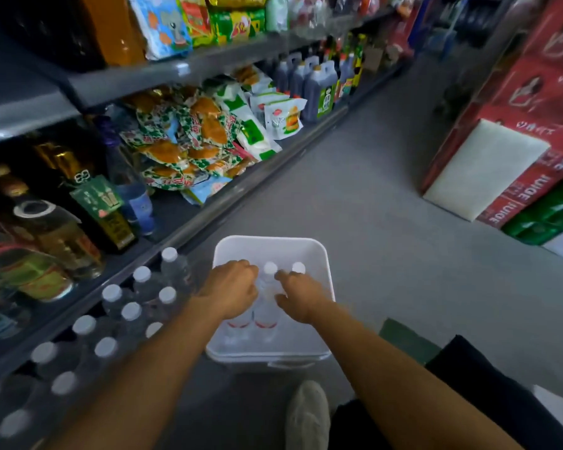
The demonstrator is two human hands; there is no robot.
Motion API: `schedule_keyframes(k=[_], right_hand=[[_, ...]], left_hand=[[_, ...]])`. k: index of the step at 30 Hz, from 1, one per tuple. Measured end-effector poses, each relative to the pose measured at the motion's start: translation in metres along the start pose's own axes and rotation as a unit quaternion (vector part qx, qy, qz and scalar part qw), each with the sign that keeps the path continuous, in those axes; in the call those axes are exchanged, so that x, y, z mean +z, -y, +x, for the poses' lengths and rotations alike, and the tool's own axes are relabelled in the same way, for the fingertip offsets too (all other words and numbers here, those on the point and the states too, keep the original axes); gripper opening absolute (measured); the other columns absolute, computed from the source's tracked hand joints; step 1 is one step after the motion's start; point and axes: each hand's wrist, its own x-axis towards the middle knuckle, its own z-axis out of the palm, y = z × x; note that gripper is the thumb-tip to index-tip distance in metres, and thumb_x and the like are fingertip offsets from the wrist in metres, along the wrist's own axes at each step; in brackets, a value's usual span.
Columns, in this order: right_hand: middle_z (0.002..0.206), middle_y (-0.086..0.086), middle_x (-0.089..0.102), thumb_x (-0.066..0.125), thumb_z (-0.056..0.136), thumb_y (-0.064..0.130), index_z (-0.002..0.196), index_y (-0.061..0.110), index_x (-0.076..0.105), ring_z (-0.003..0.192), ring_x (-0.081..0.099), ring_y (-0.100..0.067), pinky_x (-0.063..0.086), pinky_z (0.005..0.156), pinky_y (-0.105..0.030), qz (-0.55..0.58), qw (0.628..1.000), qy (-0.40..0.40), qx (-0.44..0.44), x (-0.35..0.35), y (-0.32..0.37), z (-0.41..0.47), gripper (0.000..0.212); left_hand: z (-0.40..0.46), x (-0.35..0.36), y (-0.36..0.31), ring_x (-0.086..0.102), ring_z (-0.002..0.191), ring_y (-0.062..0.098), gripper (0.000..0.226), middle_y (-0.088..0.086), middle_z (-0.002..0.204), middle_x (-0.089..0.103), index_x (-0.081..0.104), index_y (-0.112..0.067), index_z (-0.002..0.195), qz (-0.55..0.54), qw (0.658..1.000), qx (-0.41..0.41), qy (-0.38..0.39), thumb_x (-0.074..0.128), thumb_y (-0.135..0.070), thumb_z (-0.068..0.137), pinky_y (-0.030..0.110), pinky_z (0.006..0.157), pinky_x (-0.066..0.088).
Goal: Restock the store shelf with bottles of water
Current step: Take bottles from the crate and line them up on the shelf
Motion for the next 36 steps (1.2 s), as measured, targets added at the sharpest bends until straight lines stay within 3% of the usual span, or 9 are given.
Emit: schedule_keyframes(k=[8, 18, 25, 28, 32, 36], right_hand=[[0.135, -0.014, 0.053, 0.051, 0.096, 0.037, 0.144, 0.018, 0.031, 0.12, 0.053, -0.034, 0.045, 0.099, -0.048, -0.021, 0.998, 0.052, 0.018, 0.043, 0.01, 0.029, 0.055], [0.129, -0.017, 0.055, 0.053, 0.095, 0.03, 0.134, 0.009, 0.041, 0.115, 0.054, -0.033, 0.042, 0.095, -0.039, -0.022, 1.0, 0.013, -0.013, 0.007, 0.022, 0.013, 0.046], [0.115, -0.017, 0.061, 0.06, 0.088, 0.035, 0.107, 0.008, 0.054, 0.102, 0.057, -0.035, 0.041, 0.076, -0.033, -0.011, 0.996, -0.077, -0.041, -0.069, 0.054, -0.024, 0.034], [0.102, -0.02, 0.062, 0.064, 0.083, 0.032, 0.085, 0.012, 0.046, 0.094, 0.057, -0.039, 0.037, 0.066, -0.032, -0.008, 0.988, -0.133, -0.078, -0.111, 0.076, -0.042, 0.027], [0.091, -0.016, 0.062, 0.065, 0.079, 0.032, 0.088, 0.003, 0.056, 0.083, 0.056, -0.036, 0.049, 0.068, -0.038, 0.006, 0.967, -0.218, -0.134, -0.17, 0.117, -0.064, 0.031], [0.072, -0.011, 0.052, 0.065, 0.079, 0.03, 0.075, 0.007, 0.049, 0.07, 0.05, -0.03, 0.034, 0.056, -0.035, 0.021, 0.939, -0.278, -0.199, -0.223, 0.167, -0.078, 0.029]], left_hand=[[0.01, 0.03, 0.012, 0.061, 0.103, 0.026, 0.031, 0.007, 0.122, 0.061, 0.058, -0.017, 0.122, -0.012, 0.999, -0.028, 0.034, 0.046, -0.026, 0.095, 0.037, 0.086, 0.053], [-0.006, 0.01, 0.026, 0.058, 0.103, 0.028, 0.027, 0.007, 0.118, 0.058, 0.058, -0.014, 0.115, 0.006, 1.0, -0.008, 0.003, 0.047, -0.02, 0.091, 0.038, 0.082, 0.048], [-0.039, -0.052, 0.027, 0.055, 0.11, 0.029, 0.028, 0.006, 0.121, 0.056, 0.059, -0.015, 0.114, 0.028, 0.997, -0.009, -0.075, 0.047, -0.025, 0.091, 0.037, 0.081, 0.046], [-0.056, -0.088, 0.029, 0.056, 0.105, 0.03, 0.023, 0.007, 0.114, 0.056, 0.059, -0.014, 0.108, 0.043, 0.993, -0.005, -0.114, 0.047, -0.025, 0.092, 0.035, 0.071, 0.043], [-0.084, -0.141, 0.038, 0.056, 0.099, 0.029, 0.022, 0.006, 0.107, 0.057, 0.059, -0.013, 0.105, 0.068, 0.982, 0.0, -0.174, 0.046, -0.023, 0.09, 0.037, 0.07, 0.047], [-0.115, -0.194, 0.052, 0.056, 0.103, 0.029, 0.022, 0.007, 0.109, 0.057, 0.059, -0.013, 0.106, 0.098, 0.969, -0.029, -0.223, 0.047, -0.022, 0.09, 0.037, 0.073, 0.047]])
